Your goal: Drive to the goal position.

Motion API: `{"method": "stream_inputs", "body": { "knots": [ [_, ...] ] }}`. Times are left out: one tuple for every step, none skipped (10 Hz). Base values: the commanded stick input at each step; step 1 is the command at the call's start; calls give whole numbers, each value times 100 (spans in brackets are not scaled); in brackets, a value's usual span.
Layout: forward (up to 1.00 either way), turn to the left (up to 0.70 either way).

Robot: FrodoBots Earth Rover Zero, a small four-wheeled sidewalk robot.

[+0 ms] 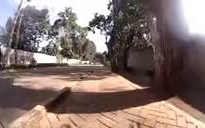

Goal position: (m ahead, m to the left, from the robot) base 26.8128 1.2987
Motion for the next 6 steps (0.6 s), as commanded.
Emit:
{"method": "stream_inputs", "body": {
  "knots": [
    [70,0],
    [70,0],
    [70,0],
    [70,0],
    [70,0],
    [70,0]
  ]
}}
